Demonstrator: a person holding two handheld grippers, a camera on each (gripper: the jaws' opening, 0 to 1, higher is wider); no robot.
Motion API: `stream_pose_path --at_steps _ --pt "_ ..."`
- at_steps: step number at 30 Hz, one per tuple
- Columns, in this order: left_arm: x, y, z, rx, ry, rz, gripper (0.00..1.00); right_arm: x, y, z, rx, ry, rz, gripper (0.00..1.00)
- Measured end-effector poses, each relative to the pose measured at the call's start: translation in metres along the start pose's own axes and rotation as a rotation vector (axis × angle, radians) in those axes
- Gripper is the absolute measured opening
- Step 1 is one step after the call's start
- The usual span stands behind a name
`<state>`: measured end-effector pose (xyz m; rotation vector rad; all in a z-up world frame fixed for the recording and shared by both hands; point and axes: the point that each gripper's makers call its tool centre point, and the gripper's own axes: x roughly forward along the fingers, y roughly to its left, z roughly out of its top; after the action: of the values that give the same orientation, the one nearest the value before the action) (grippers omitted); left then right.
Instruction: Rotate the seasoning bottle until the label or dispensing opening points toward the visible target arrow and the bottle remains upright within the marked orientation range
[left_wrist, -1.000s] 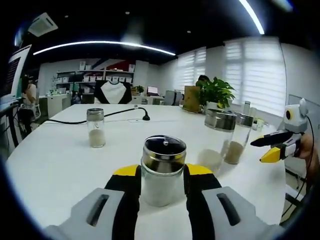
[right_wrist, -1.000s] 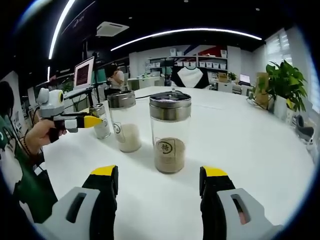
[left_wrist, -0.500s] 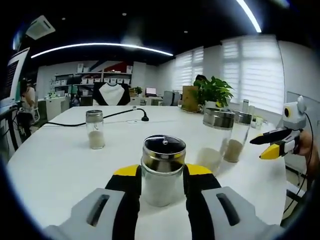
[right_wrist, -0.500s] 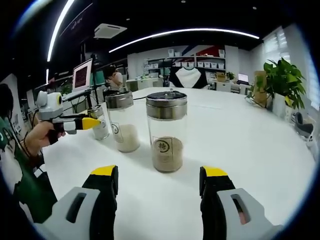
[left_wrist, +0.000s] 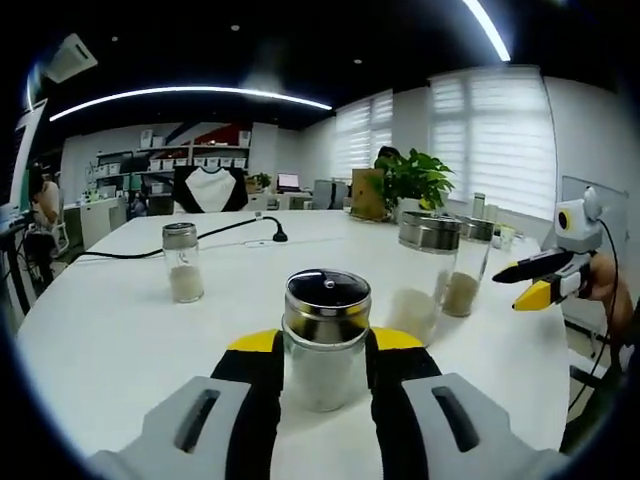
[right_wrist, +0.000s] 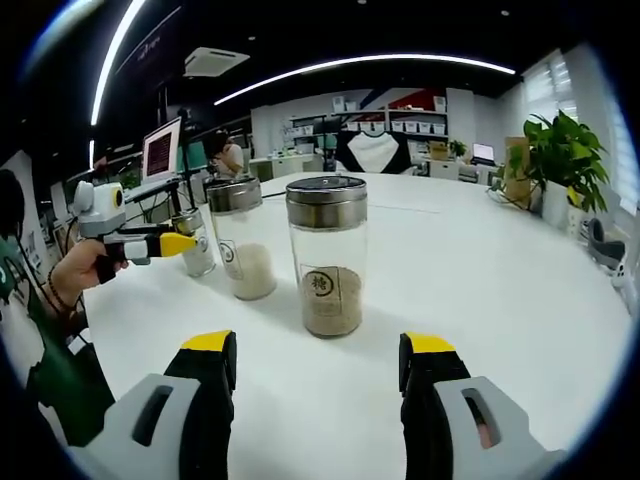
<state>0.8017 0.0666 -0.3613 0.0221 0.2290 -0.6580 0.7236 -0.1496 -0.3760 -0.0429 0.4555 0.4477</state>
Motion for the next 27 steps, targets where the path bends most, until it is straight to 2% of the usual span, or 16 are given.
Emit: stream_pose_path --at_steps 7,10,14,20,27 --pt "-0.0004 -0.0004 0.0005 0.005 0.01 -0.043 0.34 -0.0015 0.0015 0.0019 0.005 -0.006 0.007 0.67" --pt "-0.0003 -0.0008 0.0006 0.011 0.023 -0.072 0.34 -0.0026 0.0033 0.004 0.016 -0.017 0.019 0.67" --pt "0.0 -0.0017 0.0006 0.02 0.036 -0.113 0.34 -0.0031 -0.0004 0.0015 -0.009 0.001 -0.009 0.67" --pt "0.0003 -0.0039 0.0005 0.046 0.054 -0.176 0.34 -0.004 -0.0021 -0.0009 0.019 -0.005 -0.005 0.67" --pt "0.0023 -0.0059 0.0005 0.071 0.057 -0.247 0.33 -0.0062 -0.0022 0.0011 0.013 -0.008 -0.011 0.67"
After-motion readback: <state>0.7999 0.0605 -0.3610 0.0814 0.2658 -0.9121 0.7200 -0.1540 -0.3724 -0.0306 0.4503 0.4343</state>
